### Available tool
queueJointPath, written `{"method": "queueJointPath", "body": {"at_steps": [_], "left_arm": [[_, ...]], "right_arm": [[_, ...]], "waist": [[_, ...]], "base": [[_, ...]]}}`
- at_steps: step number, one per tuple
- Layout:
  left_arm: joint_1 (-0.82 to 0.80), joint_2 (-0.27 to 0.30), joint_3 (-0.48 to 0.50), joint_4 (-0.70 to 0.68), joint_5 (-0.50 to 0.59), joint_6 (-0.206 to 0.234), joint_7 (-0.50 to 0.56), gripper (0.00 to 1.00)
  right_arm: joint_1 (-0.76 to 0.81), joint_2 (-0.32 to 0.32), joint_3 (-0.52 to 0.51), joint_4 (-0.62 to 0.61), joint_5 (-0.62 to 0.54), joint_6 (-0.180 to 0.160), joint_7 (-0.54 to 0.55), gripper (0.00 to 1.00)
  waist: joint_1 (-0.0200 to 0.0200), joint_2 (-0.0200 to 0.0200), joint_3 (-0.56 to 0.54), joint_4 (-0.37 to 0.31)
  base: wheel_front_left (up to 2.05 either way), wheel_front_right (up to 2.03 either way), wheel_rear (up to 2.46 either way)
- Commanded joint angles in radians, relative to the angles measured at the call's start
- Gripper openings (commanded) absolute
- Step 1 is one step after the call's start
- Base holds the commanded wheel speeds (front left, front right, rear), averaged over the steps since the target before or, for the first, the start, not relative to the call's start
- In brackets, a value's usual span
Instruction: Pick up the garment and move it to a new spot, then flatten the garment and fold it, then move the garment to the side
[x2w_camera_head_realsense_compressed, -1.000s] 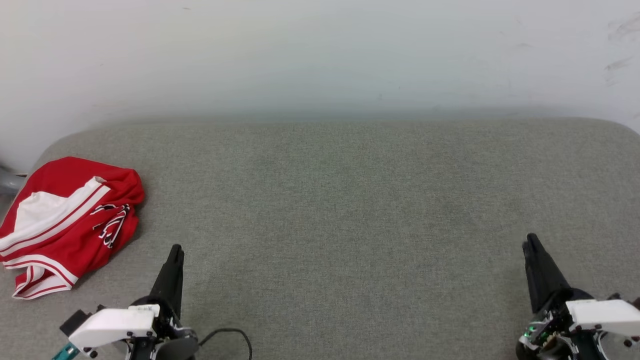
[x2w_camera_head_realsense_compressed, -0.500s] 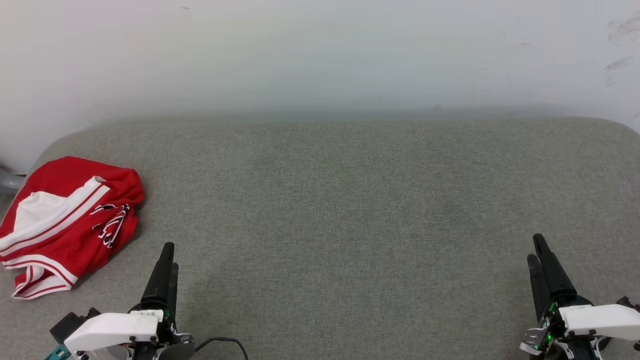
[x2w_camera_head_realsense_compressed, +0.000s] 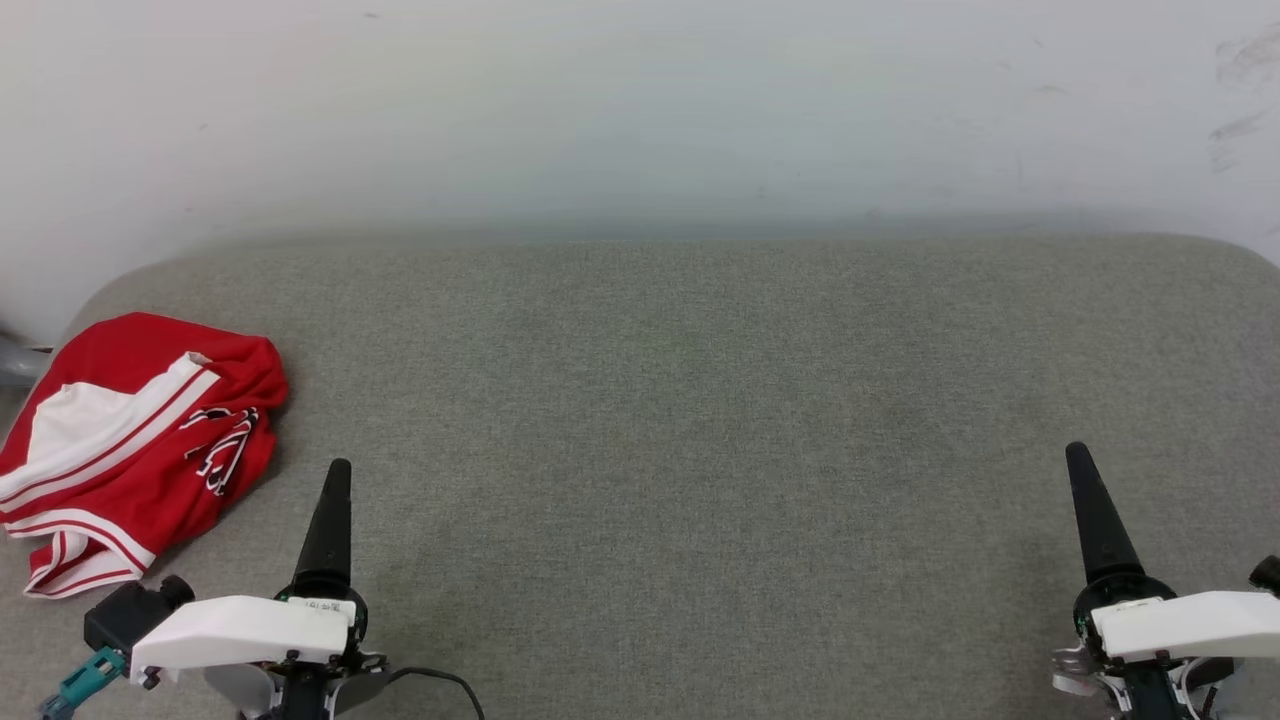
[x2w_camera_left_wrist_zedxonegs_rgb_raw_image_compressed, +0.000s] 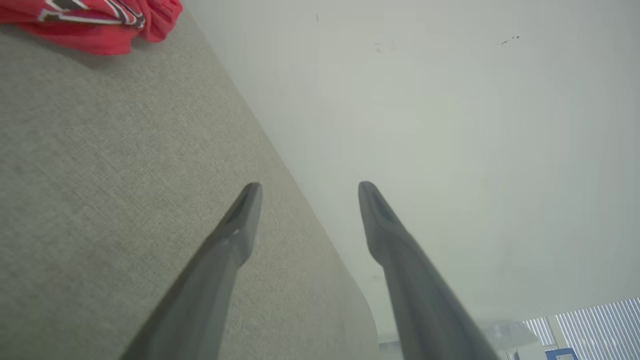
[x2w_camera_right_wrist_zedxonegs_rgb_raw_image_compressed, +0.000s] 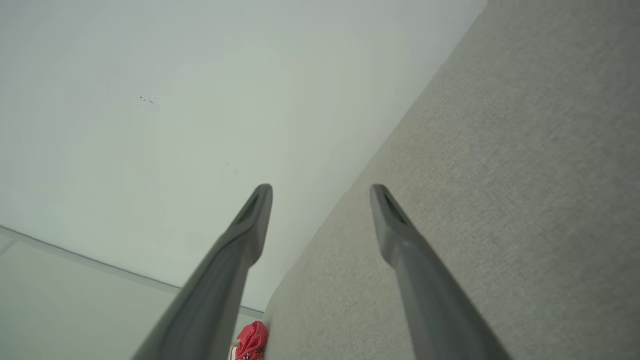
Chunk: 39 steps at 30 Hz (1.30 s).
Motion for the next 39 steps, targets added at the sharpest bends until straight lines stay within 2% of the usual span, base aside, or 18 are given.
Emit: {"method": "queueJointPath", "body": {"at_steps": [1, 15, 39], "left_arm": [[-0.007, 0.002, -0.005, -0.031, 0.052, 0.012, -0.014, 1.0], [0.003, 0.003, -0.047, -0.086, 0.323, 0.062, -0.064, 1.0], [0.025, 0.009, -0.101, -0.127, 0.665, 0.097, -0.134, 1.0]], "right_arm": [[-0.01, -0.001, 0.008, -0.034, -0.061, 0.0, -0.013, 1.0], [0.004, -0.001, 0.044, -0.109, -0.348, 0.0, -0.064, 1.0], [0.027, -0.001, 0.067, -0.136, -0.687, 0.0, -0.134, 1.0]], "waist": [[0.0, 0.0, 0.0, 0.0], [0.0, 0.0, 0.002, 0.002], [0.0, 0.0, 0.002, 0.004]], "base": [[0.0, 0.0, 0.0], [0.0, 0.0, 0.0], [0.0, 0.0, 0.0]]}}
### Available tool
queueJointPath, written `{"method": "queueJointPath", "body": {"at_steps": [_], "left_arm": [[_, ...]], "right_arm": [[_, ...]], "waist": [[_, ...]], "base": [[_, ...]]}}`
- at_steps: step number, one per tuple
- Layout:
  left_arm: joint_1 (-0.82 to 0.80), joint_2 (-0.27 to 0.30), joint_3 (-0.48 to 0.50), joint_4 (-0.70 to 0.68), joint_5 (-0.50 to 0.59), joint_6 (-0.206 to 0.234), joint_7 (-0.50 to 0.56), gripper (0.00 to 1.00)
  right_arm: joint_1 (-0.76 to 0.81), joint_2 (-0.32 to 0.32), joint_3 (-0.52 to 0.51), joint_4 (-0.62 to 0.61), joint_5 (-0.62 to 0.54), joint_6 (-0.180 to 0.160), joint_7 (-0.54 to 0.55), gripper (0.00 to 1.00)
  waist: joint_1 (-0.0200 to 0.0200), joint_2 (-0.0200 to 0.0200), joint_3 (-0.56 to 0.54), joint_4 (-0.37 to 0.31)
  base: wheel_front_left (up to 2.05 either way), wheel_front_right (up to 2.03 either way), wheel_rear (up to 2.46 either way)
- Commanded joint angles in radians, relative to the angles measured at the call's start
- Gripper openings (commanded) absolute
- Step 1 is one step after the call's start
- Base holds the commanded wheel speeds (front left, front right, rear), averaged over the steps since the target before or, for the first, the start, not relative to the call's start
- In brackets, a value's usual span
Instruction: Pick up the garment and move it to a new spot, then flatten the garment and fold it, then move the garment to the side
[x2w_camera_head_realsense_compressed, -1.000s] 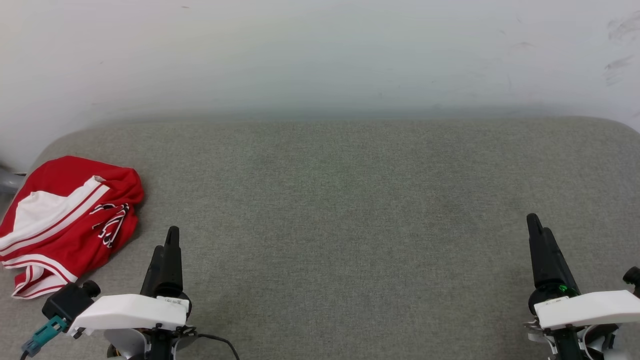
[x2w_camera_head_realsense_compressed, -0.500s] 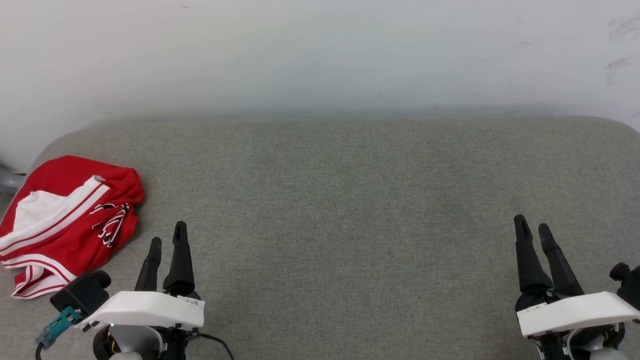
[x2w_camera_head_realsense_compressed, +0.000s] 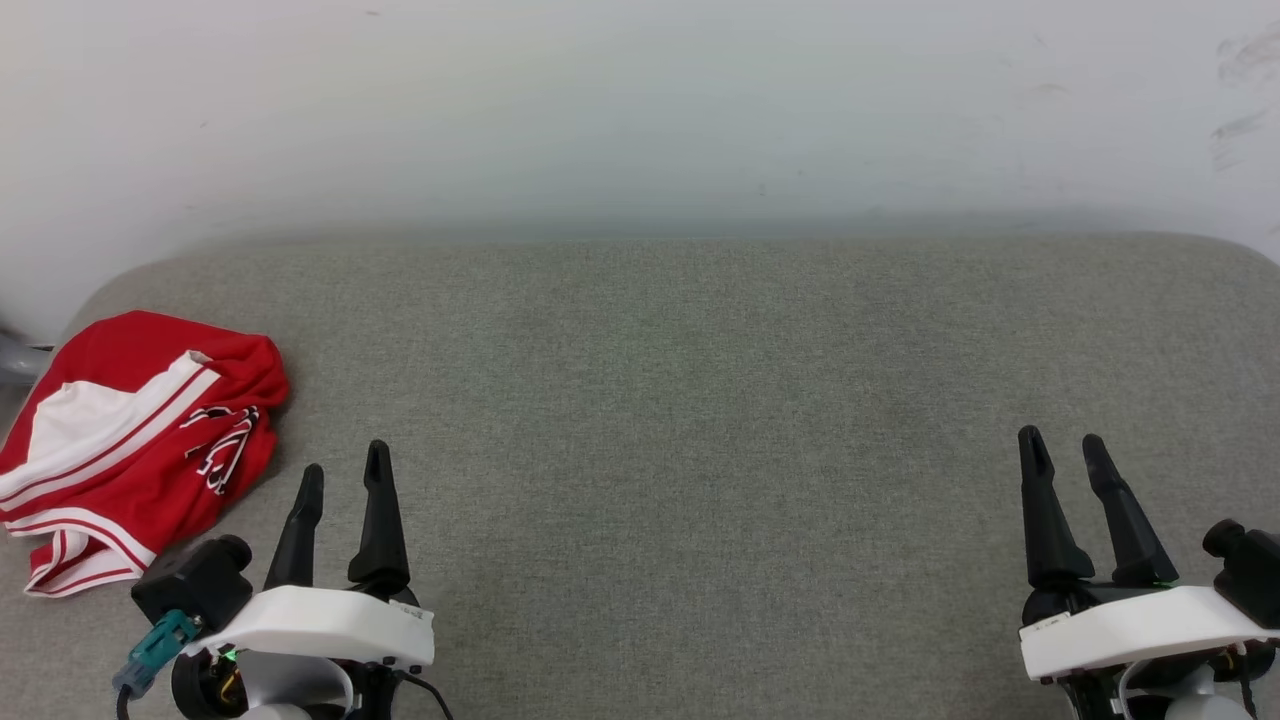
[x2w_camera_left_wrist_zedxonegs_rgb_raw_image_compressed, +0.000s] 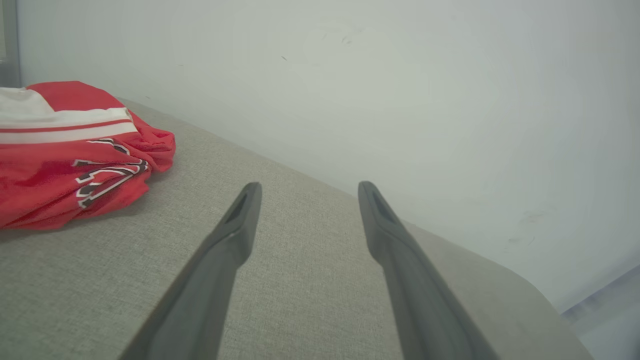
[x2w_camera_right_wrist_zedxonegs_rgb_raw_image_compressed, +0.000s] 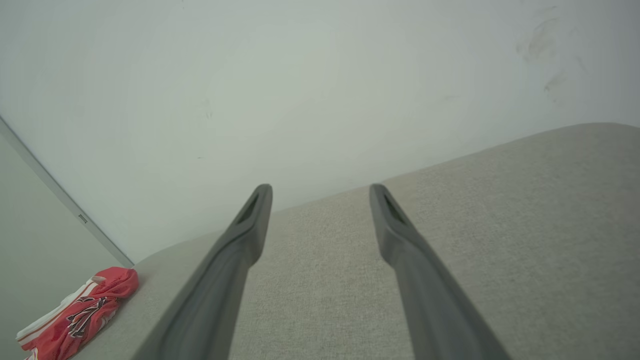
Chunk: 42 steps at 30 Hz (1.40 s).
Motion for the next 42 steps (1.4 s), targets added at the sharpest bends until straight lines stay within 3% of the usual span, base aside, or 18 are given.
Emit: {"method": "queueJointPath", "body": {"at_steps": [1, 19, 42], "left_arm": [[0.0, 0.007, -0.006, -0.015, 0.028, 0.002, -0.009, 1.0], [0.02, 0.014, -0.047, -0.032, 0.211, 0.027, -0.054, 1.0], [0.041, 0.006, -0.061, -0.025, 0.385, 0.032, -0.102, 1.0]], "right_arm": [[0.002, -0.001, 0.001, -0.017, -0.032, 0.0, -0.009, 1.0], [0.019, 0.0, 0.012, -0.029, -0.224, 0.0, -0.054, 1.0], [0.034, 0.0, 0.01, -0.049, -0.367, 0.0, -0.104, 1.0]], "waist": [[0.0, 0.0, 0.0, 0.0], [0.0, 0.0, 0.0, 0.0], [0.0, 0.0, 0.0, 0.001]], "base": [[0.0, 0.0, 0.0], [0.0, 0.0, 0.0], [0.0, 0.0, 0.0]]}}
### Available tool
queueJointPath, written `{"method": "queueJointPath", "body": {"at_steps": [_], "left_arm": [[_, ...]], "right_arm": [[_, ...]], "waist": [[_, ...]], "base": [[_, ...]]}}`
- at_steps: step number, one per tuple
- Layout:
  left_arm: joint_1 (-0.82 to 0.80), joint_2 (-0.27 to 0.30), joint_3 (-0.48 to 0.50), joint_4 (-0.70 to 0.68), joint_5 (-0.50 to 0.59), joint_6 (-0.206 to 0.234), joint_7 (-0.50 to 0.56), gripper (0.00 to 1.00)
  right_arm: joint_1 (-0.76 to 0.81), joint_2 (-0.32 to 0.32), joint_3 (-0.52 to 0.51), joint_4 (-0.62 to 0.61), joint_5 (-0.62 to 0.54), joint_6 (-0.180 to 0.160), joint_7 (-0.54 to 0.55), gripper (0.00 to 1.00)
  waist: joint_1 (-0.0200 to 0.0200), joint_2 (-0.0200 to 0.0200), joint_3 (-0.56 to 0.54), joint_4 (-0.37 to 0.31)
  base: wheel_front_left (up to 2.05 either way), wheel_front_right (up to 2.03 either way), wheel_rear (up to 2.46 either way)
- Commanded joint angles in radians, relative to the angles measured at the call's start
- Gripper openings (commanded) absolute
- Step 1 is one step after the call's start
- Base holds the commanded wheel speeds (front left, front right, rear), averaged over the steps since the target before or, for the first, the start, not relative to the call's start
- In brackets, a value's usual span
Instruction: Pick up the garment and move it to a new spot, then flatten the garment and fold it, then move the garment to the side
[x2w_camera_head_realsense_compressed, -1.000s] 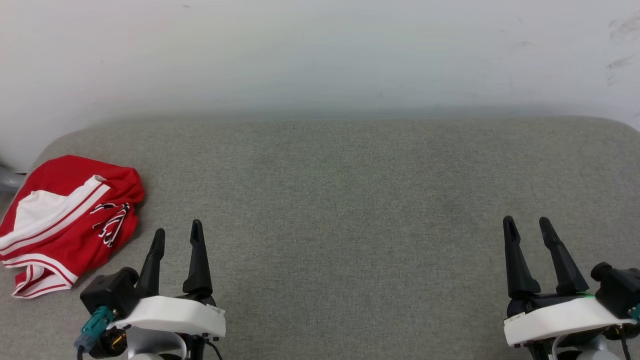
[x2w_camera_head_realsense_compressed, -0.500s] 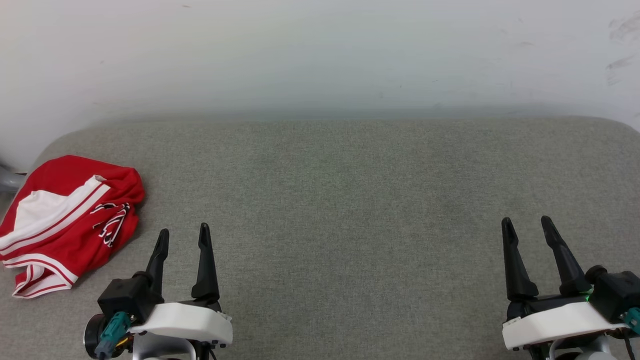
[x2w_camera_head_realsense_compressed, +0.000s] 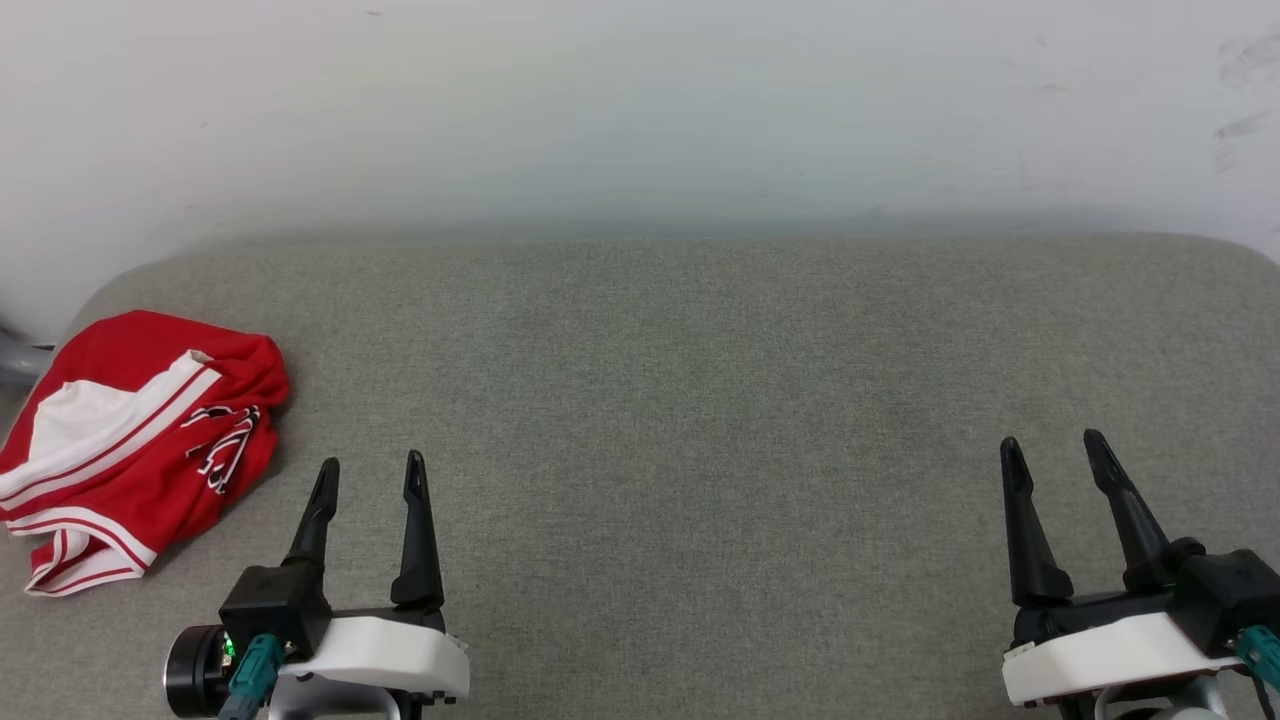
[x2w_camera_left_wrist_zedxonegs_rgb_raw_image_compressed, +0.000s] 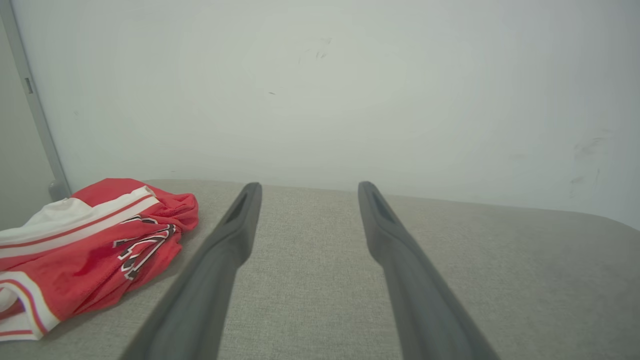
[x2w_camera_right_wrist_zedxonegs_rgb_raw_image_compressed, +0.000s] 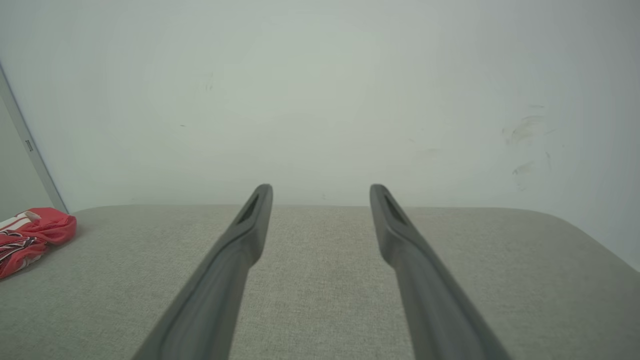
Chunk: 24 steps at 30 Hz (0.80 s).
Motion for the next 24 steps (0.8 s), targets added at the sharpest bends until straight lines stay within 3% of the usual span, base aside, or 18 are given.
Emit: {"method": "queueJointPath", "body": {"at_steps": [1, 18, 24], "left_arm": [[0.009, 0.0, 0.001, -0.003, 0.022, 0.001, -0.009, 1.0], [0.022, -0.005, 0.02, 0.008, 0.101, -0.014, -0.038, 1.0], [0.022, -0.006, 0.023, 0.02, 0.059, -0.021, -0.036, 1.0]], "right_arm": [[0.004, 0.0, 0.001, -0.012, -0.023, 0.0, -0.011, 1.0], [0.013, 0.0, 0.0, 0.001, 0.013, 0.0, -0.039, 1.0], [0.016, 0.0, -0.002, 0.015, 0.046, 0.0, -0.037, 1.0]], "waist": [[0.0, -0.0001, 0.001, 0.0], [0.0, -0.0001, 0.002, -0.001], [0.0, -0.0001, 0.002, 0.0]], "base": [[0.0, 0.0, 0.0], [0.0, 0.0, 0.0], [0.0, 0.0, 0.0]]}}
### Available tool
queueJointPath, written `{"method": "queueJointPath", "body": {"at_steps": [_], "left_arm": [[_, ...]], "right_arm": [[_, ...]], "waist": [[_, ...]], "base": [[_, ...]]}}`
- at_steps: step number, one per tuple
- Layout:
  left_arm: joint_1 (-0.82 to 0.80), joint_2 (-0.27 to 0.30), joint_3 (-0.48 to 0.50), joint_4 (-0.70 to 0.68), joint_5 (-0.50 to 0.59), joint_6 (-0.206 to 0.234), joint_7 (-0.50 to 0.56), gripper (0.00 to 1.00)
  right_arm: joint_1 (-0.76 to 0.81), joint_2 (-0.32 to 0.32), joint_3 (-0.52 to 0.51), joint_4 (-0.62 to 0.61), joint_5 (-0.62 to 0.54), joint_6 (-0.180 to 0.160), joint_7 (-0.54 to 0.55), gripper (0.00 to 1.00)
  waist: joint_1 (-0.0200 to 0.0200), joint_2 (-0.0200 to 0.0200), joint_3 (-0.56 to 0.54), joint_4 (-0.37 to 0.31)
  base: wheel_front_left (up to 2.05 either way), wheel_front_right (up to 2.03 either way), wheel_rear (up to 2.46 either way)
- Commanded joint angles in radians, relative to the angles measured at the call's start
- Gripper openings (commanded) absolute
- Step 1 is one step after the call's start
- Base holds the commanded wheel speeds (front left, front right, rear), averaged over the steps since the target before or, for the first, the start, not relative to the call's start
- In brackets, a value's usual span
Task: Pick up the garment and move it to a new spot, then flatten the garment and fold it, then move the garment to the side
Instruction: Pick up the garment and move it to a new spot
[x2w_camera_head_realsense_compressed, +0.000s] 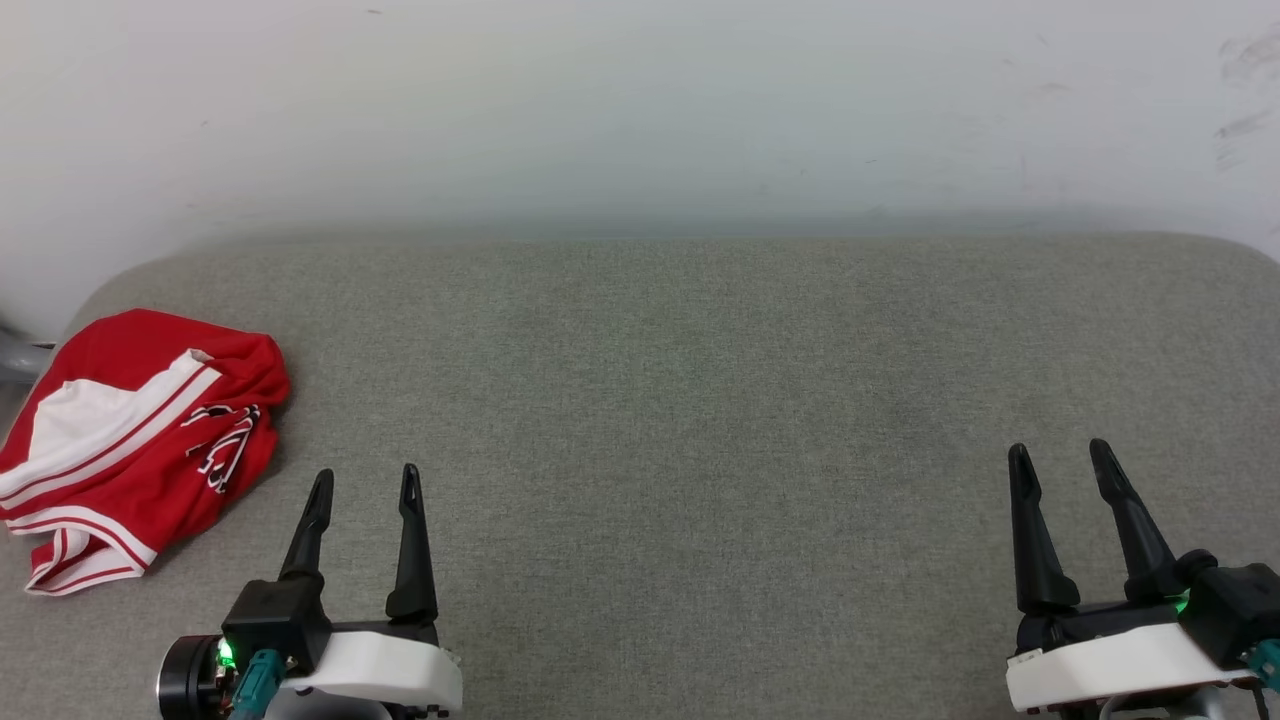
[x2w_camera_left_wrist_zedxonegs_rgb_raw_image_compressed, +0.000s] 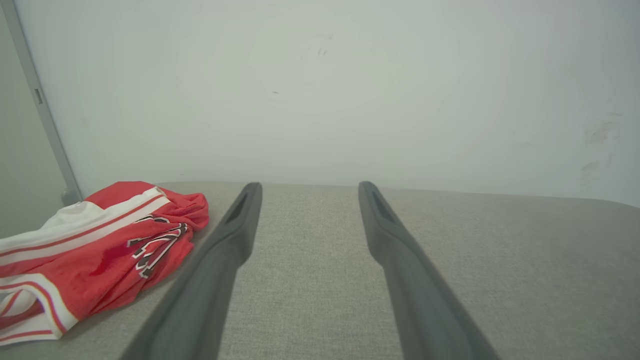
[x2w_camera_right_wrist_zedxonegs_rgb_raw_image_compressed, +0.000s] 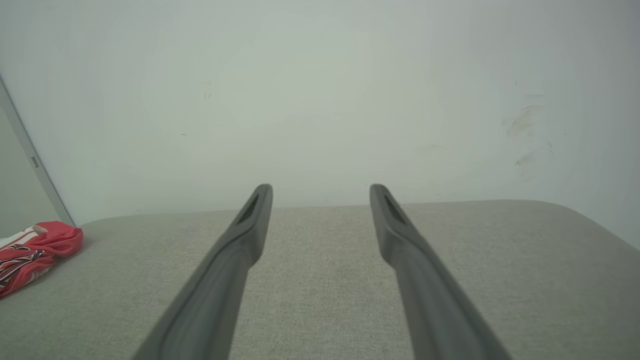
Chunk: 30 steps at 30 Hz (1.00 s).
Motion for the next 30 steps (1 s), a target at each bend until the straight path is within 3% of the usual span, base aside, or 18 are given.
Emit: {"method": "queueJointPath", "body": {"at_steps": [1, 22, 30], "left_arm": [[0.007, -0.001, 0.0, 0.004, -0.006, -0.003, -0.003, 1.0], [-0.002, -0.001, 0.002, 0.049, -0.042, -0.022, -0.003, 1.0], [-0.01, -0.001, 0.01, 0.048, -0.03, -0.015, -0.003, 1.0]], "right_arm": [[0.006, 0.001, -0.002, 0.004, 0.006, -0.001, -0.003, 1.0], [0.007, 0.001, 0.001, 0.042, 0.052, -0.001, -0.003, 1.0], [0.011, 0.001, 0.012, 0.034, 0.034, -0.001, -0.003, 1.0]], "waist": [[0.0, 0.0, 0.0, 0.0], [0.0, 0.0, 0.0, 0.003], [0.0, 0.0, 0.006, 0.04]], "base": [[0.0, 0.0, 0.0], [0.0, 0.0, 0.0], [0.0, 0.0, 0.0]]}}
